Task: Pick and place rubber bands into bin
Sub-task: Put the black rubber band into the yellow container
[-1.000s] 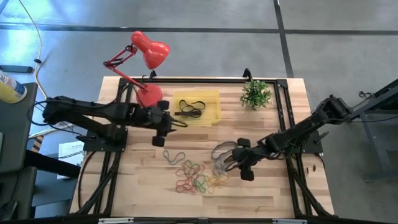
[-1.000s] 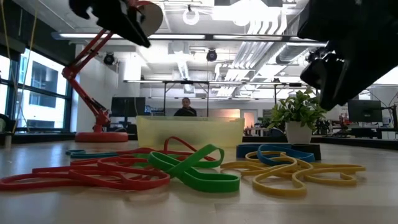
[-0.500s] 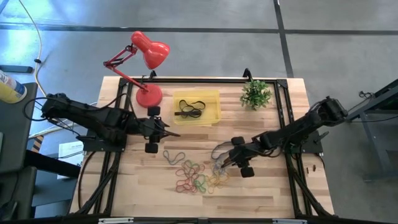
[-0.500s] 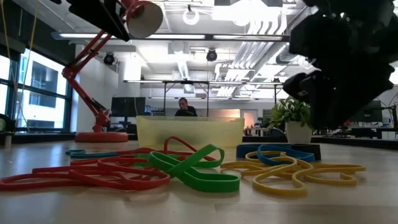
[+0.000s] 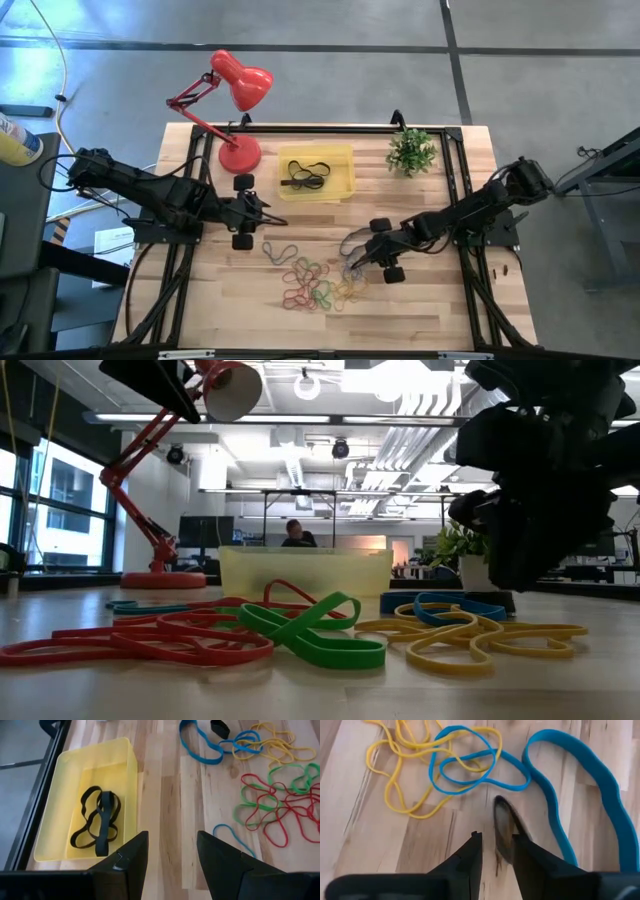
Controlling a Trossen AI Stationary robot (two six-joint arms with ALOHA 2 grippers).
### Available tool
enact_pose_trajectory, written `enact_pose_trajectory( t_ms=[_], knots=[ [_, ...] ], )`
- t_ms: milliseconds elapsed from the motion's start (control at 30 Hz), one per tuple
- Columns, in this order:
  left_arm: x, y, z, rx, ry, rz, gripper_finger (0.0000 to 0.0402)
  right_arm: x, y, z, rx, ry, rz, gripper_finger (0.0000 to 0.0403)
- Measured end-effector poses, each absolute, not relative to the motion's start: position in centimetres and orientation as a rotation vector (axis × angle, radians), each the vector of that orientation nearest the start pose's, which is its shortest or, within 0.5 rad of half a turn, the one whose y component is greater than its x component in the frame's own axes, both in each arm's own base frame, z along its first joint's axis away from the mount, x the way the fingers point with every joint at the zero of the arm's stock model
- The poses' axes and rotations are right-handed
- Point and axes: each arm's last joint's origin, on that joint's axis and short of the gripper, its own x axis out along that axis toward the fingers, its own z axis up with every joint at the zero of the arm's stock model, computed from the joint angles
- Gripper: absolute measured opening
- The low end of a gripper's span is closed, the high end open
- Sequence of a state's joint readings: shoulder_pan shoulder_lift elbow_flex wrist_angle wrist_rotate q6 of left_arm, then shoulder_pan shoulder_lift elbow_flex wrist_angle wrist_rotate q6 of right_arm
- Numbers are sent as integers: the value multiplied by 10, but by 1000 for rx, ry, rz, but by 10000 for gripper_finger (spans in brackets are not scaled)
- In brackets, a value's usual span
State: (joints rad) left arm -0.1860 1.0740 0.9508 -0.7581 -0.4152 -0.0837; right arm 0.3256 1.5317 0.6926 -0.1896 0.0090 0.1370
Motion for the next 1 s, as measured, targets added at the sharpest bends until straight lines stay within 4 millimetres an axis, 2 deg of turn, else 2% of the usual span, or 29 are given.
enact_pose_trajectory(
  t_ms=[333,700,767,900,1000],
  knots=[
    [203,-26,292,182,834,247,156,255,86,141,-52,1036,229,83],
    [203,-26,292,182,834,246,156,260,83,122,-22,1092,186,80],
    [203,-26,292,182,834,246,156,260,82,123,-12,1088,166,67],
    [203,-26,292,182,834,246,156,259,82,130,17,1070,155,11],
    [203,-26,292,182,834,246,156,257,81,137,55,1054,122,13]
  ],
)
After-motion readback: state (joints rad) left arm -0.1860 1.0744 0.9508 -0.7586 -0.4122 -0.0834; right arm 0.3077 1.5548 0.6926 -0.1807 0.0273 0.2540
